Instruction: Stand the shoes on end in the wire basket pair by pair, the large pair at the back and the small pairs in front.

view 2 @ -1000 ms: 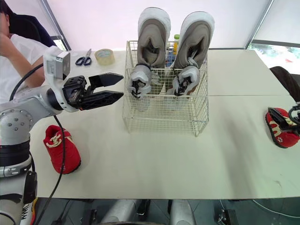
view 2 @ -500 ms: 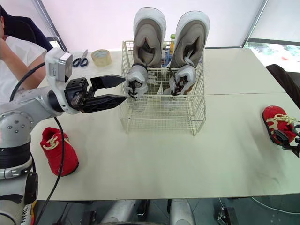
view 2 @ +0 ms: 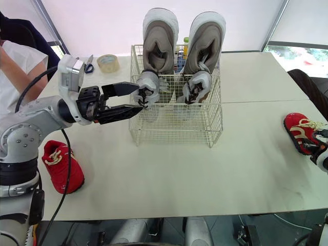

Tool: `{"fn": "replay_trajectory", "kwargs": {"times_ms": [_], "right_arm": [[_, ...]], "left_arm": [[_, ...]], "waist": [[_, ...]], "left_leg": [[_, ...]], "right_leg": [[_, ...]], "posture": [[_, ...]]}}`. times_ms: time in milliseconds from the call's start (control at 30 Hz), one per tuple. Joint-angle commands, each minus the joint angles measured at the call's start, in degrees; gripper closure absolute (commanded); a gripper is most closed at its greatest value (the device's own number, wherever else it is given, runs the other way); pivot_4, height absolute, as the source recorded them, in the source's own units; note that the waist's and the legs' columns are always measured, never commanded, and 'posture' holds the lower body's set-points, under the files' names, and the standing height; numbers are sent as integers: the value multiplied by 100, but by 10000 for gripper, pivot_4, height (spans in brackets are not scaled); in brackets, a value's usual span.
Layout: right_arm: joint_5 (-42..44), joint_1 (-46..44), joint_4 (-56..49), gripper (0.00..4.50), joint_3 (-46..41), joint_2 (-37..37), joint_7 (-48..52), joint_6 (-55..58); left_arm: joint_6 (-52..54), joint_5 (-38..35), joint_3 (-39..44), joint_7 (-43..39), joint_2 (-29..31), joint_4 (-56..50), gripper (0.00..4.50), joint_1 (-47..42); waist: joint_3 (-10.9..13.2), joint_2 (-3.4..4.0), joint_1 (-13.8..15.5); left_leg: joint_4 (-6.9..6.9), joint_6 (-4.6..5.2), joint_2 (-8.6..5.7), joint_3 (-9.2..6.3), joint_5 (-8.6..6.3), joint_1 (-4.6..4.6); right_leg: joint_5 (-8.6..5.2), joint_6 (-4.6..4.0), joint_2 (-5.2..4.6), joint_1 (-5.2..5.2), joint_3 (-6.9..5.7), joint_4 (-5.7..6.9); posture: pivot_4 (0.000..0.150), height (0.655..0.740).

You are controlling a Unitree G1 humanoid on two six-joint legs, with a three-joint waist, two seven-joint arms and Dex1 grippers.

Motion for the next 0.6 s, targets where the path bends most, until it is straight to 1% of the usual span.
{"fn": "replay_trajectory", "kwargs": {"times_ms": [33, 133, 233, 333, 367, 467, 600], "right_arm": [[283, 61, -1196, 43473, -449, -154, -99, 42], [584, -43, -2670, 43473, -844, -298, -280, 245], [807, -269, -3949, 43473, -860, -468, -228, 341], [1090, -733, -5134, 43473, -452, -817, 357, -84], [1136, -844, -5375, 43473, -324, -879, 497, -181], [947, -1158, -5956, 43473, 376, -1080, 824, -553], [505, -1863, -6352, 43473, 1458, -1077, 1057, -1158]], "left_arm": [[-5, -82, 158, 76, -25, 160, 0, -343], [128, -201, 232, 119, -66, 530, 0, -635], [214, -257, 243, 71, -87, 883, 0, -908], [486, -365, 243, -51, -107, 1479, 0, -1389], [591, -398, 238, -107, -98, 1633, 0, -1516], [864, -466, 225, -365, -52, 2090, 0, -1908], [1104, -356, 132, -796, 78, 2579, 0, -2328]], "waist": [[2, 6, 3], [17, 54, -4], [19, 64, -12], [21, 61, -2], [24, 55, -5], [33, 34, -5], [43, 19, 3]], "left_leg": [[0, 0, 0, 0, 0, 0], [0, 0, -1, 0, 0, -2], [-3, -1, 0, 0, 1, -3], [-14, -8, 1, -4, 5, -2], [-18, -9, 1, -6, 6, -3], [-21, -9, 1, -8, 5, -3], [-15, -7, -6, -6, 4, -8]], "right_leg": [[0, 0, 0, -1, 0, 1], [1, 1, -1, -2, 1, 2], [1, 6, 0, -11, 4, 10], [0, 7, 1, -15, 0, 12], [0, 7, 2, -17, -1, 10], [-2, 10, 1, -13, -3, 0], [-3, 9, -4, -11, -1, -11]], "posture": [[1500, 7400], [1500, 7400], [1500, 7400], [1500, 7400], [1500, 7400], [1500, 7400], [1500, 7400]]}}
